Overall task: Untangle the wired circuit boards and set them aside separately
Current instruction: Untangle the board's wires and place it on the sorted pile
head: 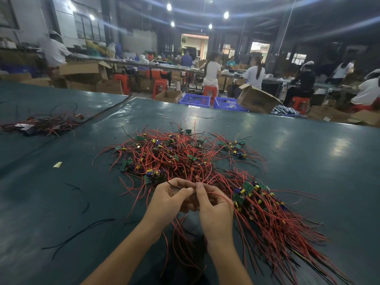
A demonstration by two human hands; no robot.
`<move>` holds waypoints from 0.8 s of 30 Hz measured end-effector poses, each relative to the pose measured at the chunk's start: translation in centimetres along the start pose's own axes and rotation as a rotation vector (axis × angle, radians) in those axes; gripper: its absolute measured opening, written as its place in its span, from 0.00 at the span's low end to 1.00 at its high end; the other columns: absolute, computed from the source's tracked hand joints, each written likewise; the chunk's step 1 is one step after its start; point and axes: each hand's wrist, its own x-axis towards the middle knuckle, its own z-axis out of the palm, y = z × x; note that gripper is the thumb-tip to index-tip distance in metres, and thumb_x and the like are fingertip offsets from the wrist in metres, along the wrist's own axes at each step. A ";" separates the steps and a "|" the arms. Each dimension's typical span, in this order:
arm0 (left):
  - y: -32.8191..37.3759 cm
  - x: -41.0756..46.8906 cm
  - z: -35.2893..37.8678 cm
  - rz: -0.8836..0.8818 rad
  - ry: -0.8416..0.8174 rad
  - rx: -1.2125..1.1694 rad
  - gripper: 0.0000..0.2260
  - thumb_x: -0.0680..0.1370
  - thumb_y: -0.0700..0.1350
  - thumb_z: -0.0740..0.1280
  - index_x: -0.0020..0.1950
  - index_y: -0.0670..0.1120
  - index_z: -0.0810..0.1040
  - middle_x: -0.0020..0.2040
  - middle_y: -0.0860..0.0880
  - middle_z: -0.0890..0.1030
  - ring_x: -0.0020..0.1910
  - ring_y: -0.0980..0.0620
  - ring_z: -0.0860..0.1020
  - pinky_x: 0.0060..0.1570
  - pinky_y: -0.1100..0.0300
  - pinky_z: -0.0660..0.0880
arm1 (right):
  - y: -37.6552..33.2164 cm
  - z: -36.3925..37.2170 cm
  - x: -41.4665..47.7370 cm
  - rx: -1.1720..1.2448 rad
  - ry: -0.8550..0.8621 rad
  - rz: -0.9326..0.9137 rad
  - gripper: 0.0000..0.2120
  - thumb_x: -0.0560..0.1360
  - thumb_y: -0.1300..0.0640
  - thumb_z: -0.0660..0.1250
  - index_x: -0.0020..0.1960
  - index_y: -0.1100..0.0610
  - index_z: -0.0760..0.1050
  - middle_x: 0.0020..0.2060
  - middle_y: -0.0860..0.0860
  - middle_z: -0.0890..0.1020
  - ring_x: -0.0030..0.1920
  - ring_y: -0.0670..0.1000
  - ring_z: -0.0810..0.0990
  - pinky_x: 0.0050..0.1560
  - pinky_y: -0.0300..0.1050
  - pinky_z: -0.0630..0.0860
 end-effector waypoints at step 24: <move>-0.3 0.3 0.1 0.095 0.101 -0.013 0.04 0.77 0.42 0.67 0.43 0.44 0.79 0.34 0.49 0.83 0.35 0.50 0.82 0.38 0.55 0.81 | -1.2 -0.1 -0.2 0.219 -0.099 0.170 0.15 0.63 0.43 0.76 0.34 0.55 0.81 0.30 0.53 0.82 0.29 0.50 0.80 0.31 0.43 0.77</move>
